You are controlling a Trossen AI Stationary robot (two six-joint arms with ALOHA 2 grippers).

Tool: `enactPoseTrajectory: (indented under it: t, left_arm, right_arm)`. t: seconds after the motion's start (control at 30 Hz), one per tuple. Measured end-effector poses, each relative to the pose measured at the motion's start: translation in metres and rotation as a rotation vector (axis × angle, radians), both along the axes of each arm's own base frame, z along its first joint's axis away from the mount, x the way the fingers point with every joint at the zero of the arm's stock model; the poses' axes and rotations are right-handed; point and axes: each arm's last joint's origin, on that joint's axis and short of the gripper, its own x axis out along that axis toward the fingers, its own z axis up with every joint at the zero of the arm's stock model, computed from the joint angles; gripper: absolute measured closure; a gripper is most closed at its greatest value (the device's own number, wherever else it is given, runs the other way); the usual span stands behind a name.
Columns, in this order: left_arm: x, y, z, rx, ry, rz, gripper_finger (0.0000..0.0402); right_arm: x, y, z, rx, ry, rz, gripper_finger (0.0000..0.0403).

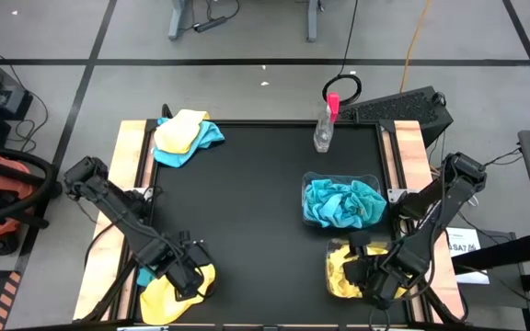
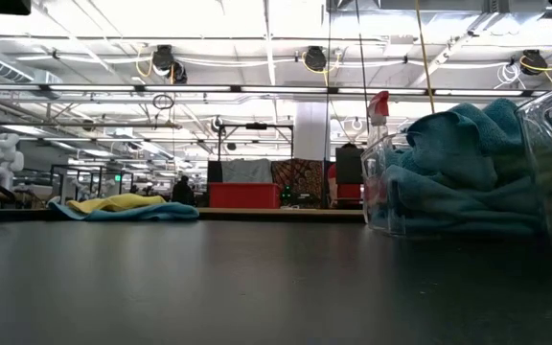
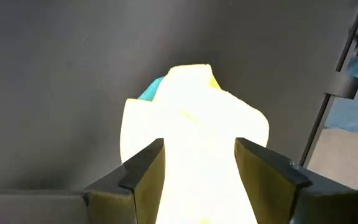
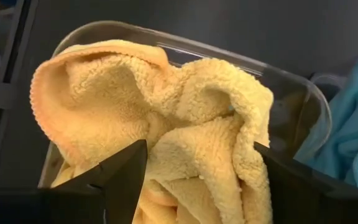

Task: Sort microfiber towel by color & place in baskets
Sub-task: Put the yellow towel into the bottom transparent bin

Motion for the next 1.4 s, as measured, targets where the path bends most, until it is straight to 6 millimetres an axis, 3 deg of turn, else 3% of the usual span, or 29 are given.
enactPoseTrajectory:
  t: [0.2, 0.33, 0.6, 0.8, 1.23, 1.4]
  left_arm:
    - [-0.002, -0.002, 0.000, 0.000, 0.001, -0.004, 0.0202]
    - [-0.002, -0.002, 0.000, -0.001, 0.001, -0.004, 0.0202]
    - [-0.002, -0.002, 0.000, 0.000, 0.001, -0.004, 0.0202]
    - [-0.002, -0.002, 0.000, -0.001, 0.002, 0.003, 0.0202]
    - [-0.002, -0.002, 0.000, -0.009, 0.013, 0.018, 0.0202]
    - [-0.002, -0.002, 0.000, -0.009, 0.013, 0.018, 0.0202]
  right_arm:
    - [0.001, 0.001, 0.013, 0.002, -0.010, -0.010, 0.0141]
    - [0.002, 0.004, 0.021, 0.013, -0.022, 0.006, 0.0168]
    - [-0.004, 0.008, 0.022, -0.006, -0.028, 0.037, 0.0286]
    - [-0.007, 0.009, 0.008, -0.026, -0.056, 0.046, 0.0390]
    - [-0.009, 0.000, -0.055, 0.060, -0.079, 0.019, 0.0397]
    - [-0.008, -0.007, -0.068, 0.083, -0.077, -0.007, 0.0389]
